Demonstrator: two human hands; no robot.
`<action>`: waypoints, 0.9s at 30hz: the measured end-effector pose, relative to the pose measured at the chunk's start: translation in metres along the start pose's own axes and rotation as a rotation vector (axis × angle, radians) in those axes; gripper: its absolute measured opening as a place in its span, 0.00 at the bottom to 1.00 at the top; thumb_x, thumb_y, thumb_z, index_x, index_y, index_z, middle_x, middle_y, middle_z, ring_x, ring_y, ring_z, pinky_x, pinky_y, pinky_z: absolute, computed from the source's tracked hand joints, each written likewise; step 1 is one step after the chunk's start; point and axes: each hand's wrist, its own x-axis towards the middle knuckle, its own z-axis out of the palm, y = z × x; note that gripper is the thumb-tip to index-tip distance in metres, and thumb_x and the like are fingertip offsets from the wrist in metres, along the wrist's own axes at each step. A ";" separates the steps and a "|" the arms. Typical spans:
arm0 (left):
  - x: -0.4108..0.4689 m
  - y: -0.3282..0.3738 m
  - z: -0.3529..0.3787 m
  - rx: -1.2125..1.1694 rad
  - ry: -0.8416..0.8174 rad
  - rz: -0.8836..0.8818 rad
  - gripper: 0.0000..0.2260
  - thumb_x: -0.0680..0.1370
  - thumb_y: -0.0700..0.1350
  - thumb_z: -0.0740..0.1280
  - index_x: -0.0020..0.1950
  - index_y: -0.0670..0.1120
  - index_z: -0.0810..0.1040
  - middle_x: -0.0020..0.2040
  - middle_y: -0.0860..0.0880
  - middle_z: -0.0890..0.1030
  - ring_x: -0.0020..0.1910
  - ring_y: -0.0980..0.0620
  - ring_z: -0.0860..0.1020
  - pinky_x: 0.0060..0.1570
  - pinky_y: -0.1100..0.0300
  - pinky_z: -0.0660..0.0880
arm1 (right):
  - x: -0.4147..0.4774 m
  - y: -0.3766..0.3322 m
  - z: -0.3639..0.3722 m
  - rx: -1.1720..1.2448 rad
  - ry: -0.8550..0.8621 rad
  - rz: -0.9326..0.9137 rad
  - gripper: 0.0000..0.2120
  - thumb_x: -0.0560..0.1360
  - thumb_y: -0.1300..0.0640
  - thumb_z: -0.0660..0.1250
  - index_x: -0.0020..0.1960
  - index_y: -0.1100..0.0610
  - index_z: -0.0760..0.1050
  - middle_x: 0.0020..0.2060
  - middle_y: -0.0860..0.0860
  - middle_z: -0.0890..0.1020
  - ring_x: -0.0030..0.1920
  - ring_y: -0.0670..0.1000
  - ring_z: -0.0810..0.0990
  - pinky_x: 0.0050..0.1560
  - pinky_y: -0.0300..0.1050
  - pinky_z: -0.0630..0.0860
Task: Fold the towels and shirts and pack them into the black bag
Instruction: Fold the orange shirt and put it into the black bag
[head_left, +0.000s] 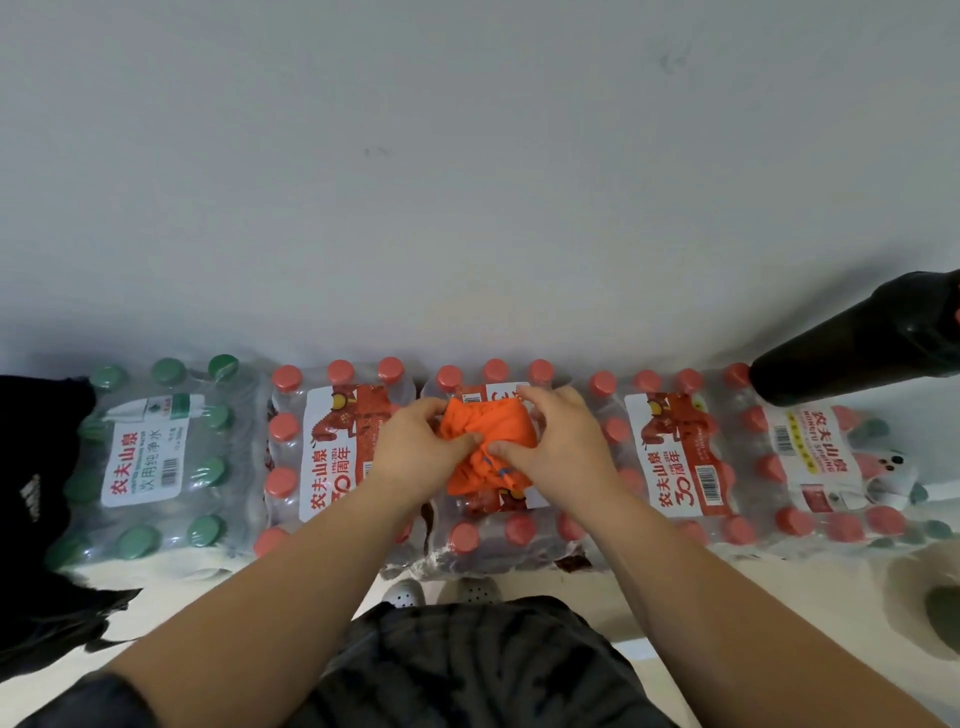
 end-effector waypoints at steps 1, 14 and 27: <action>-0.002 0.001 0.000 0.004 0.001 0.003 0.13 0.72 0.49 0.77 0.54 0.52 0.82 0.46 0.56 0.84 0.43 0.58 0.83 0.47 0.56 0.82 | 0.003 0.002 0.002 -0.025 -0.016 -0.009 0.35 0.64 0.39 0.77 0.68 0.50 0.75 0.56 0.48 0.73 0.57 0.52 0.75 0.60 0.50 0.76; -0.045 0.010 -0.017 -0.363 0.020 0.029 0.17 0.79 0.40 0.69 0.62 0.58 0.73 0.53 0.50 0.83 0.48 0.52 0.84 0.48 0.53 0.83 | 0.008 -0.022 0.009 0.267 -0.003 -0.209 0.23 0.65 0.51 0.81 0.57 0.45 0.77 0.53 0.42 0.78 0.53 0.42 0.76 0.53 0.30 0.69; -0.093 -0.062 -0.189 -0.399 0.121 0.296 0.15 0.76 0.49 0.71 0.60 0.62 0.75 0.54 0.56 0.81 0.54 0.51 0.81 0.56 0.48 0.79 | -0.028 -0.205 0.114 0.405 0.181 -0.333 0.18 0.67 0.54 0.80 0.37 0.50 0.69 0.41 0.47 0.71 0.42 0.43 0.73 0.43 0.31 0.66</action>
